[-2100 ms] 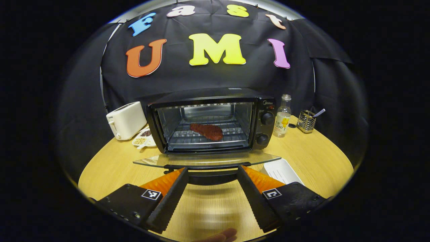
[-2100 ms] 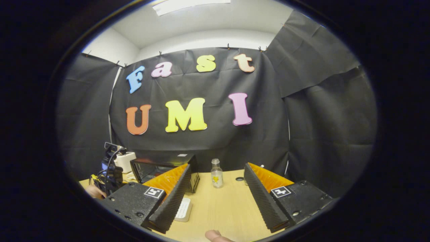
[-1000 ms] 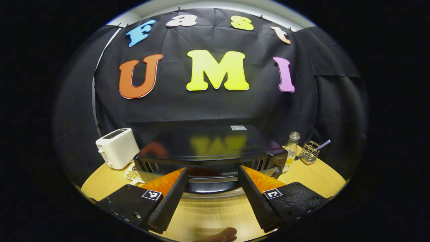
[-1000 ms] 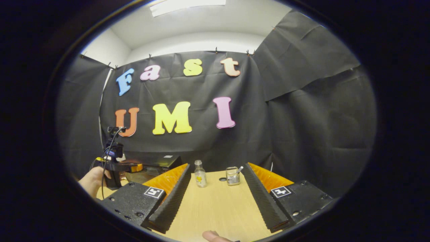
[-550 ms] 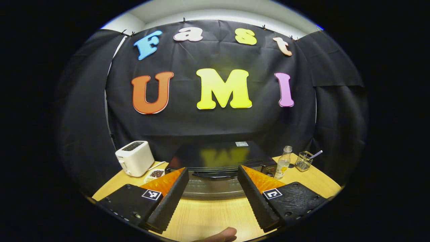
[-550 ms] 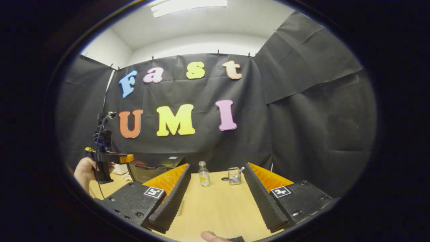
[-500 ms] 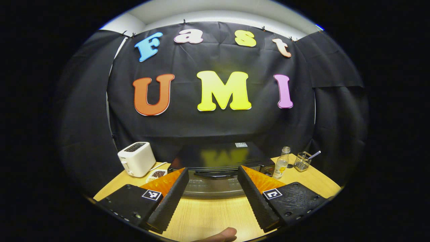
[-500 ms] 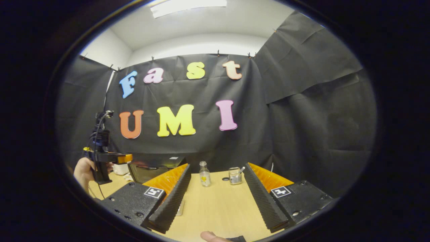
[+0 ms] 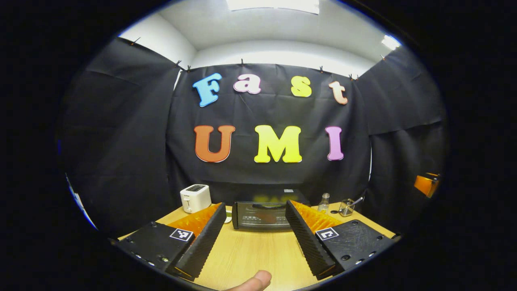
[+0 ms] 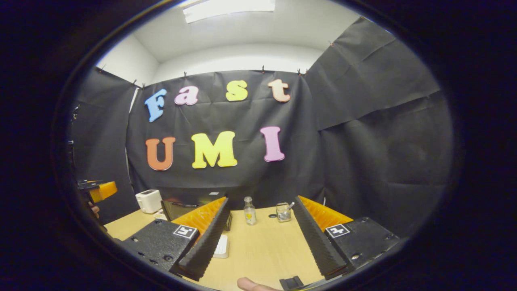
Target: Open the electric oven with the left hand, put the food in, and close the electric oven.
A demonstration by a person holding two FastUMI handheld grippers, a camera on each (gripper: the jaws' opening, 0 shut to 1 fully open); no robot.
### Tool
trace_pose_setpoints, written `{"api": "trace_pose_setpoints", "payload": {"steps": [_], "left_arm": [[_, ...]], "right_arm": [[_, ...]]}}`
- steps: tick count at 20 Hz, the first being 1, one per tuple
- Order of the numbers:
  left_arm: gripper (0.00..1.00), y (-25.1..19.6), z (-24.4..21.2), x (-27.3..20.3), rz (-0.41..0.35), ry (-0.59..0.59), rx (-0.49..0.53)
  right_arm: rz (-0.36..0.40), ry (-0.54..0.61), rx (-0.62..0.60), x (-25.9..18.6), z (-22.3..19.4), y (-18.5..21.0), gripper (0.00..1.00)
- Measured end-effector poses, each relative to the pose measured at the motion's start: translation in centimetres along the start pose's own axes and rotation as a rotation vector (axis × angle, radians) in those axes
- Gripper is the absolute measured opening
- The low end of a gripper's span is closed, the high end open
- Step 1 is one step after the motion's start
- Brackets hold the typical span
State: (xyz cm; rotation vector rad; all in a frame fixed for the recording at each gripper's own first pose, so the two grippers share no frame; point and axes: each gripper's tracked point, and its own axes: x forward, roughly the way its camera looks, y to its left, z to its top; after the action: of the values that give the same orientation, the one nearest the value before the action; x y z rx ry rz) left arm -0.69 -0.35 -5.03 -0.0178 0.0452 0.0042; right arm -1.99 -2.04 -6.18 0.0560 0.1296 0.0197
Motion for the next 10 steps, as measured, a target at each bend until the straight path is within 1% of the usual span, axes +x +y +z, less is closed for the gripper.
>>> {"api": "trace_pose_setpoints", "payload": {"steps": [1, 2, 3, 5, 6, 10], "left_arm": [[0.93, -0.2, -0.6, -1.0, -0.009, 0.007, -0.011], [0.84, -0.1, -1.1, -1.7, -0.004, 0.016, -0.023], [0.93, 0.1, -1.2, -2.0, -0.003, 0.019, -0.024], [0.93, 0.7, -1.0, -2.4, 0.009, 0.018, -0.002], [0.93, 0.8, -0.8, -2.5, 0.013, 0.013, 0.002], [0.93, 0.4, -1.1, -2.5, 0.002, 0.022, 0.012]], "right_arm": [[0.021, -0.003, 0.000, -0.2, 0.0, 0.5, 1.00], [0.036, -0.010, -0.004, -0.4, 0.2, 1.1, 1.00], [0.046, -0.019, -0.008, -0.5, 0.3, 1.3, 0.96], [0.050, -0.031, -0.013, -0.9, 0.5, 1.6, 0.96], [0.053, -0.032, -0.013, -1.1, 0.6, 1.8, 1.00], [0.075, -0.040, -0.016, -1.4, 0.8, 2.4, 1.00]]}}
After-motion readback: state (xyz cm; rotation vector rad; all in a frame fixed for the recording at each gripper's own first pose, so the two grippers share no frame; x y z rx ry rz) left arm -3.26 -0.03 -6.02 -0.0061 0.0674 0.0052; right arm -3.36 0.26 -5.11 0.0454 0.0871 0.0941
